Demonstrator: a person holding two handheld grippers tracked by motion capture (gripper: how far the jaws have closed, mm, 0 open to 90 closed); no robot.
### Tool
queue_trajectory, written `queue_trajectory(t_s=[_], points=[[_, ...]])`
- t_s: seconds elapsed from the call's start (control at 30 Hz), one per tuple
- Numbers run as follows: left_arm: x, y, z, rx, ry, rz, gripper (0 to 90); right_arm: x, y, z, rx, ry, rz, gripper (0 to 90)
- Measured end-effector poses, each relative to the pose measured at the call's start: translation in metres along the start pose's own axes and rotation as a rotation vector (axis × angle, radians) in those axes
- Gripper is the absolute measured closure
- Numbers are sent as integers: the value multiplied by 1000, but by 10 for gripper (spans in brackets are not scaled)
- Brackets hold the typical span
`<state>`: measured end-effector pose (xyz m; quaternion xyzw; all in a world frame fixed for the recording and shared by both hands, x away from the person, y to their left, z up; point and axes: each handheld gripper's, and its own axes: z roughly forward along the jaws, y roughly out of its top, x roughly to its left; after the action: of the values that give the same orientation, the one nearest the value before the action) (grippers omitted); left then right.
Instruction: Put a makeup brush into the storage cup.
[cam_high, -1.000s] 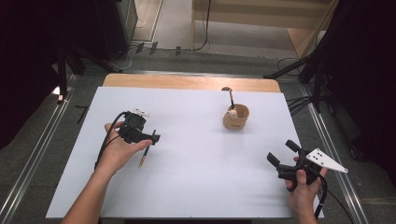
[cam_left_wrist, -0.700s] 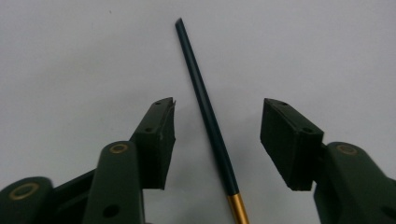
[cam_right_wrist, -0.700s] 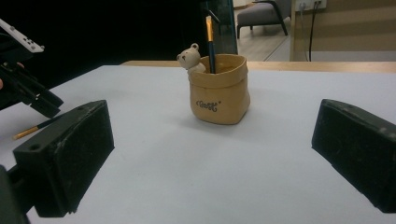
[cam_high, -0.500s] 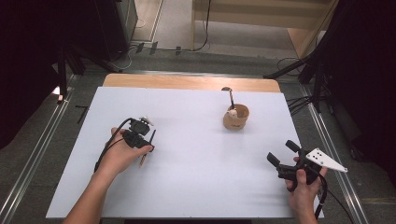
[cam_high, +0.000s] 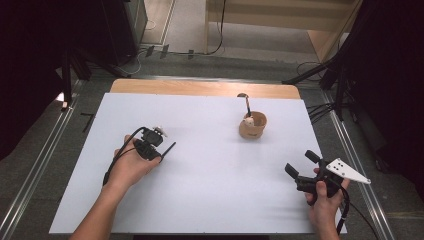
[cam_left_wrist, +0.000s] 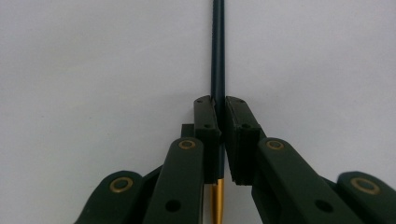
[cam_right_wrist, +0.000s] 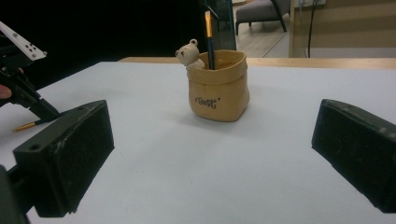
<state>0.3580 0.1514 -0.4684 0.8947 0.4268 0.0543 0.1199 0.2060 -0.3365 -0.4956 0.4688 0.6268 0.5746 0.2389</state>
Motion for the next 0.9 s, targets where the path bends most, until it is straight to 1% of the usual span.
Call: queue_trajectory(t_s=[0.03,0.07,0.1,0.13,0.17,0.3,0.33,0.37,0.43,0.47,0.5,0.53,0.57,0.6,0.63,0.67,0.7,0.73,0.77,0.8,0.87,0.9], points=[[0,0,0,0,0,0,852,0,0,0,0,0,0,0],[1,-1,0,-11,-9,-10,852,0,0,0,-1,1,-1,0],[1,-1,-1,-31,-19,-23,852,0,0,1,3,1,0,0],[1,-1,-1,-42,-23,-21,852,0,0,1,3,1,0,0],[1,-1,-2,-60,-28,-28,852,0,0,2,4,0,3,0],[-2,-2,-9,-138,-55,-21,852,1,0,3,7,1,0,0],[-3,-4,-15,-187,-64,-22,852,2,0,4,9,3,-2,0],[-3,-4,-15,-187,-64,-22,852,2,0,5,9,5,-2,0],[-4,-6,-20,-243,-86,-25,852,3,0,6,12,4,0,0],[-5,-9,-25,-298,-105,-15,852,4,0,8,14,7,-1,0],[-6,-10,-28,-332,-111,-12,852,5,0,9,16,7,2,0],[-7,-12,-31,-362,-126,-3,852,6,0,10,16,12,1,0],[-7,-12,-31,-362,-126,-3,852,7,0,11,16,12,2,0],[-9,-15,-35,-422,-160,-9,852,9,1,12,19,13,-3,0],[-9,-15,-35,-422,-160,-9,852,11,2,13,22,12,-12,0],[-12,-17,-38,-486,-185,6,852,14,4,14,24,14,-21,0],[-12,-17,-38,-486,-185,6,852,14,4,14,24,14,-21,0],[-13,-17,-39,-507,-193,12,852,19,7,17,22,24,-19,0],[-15,-18,-39,-542,-202,27,852,19,7,17,22,24,-19,0],[-17,-19,-40,-571,-223,36,851,22,9,18,20,33,-15,0],[-19,-20,-40,-612,-217,43,852,27,13,22,25,38,-15,0],[-21,-21,-41,-648,-229,41,852,31,16,26,25,48,-15,0]])
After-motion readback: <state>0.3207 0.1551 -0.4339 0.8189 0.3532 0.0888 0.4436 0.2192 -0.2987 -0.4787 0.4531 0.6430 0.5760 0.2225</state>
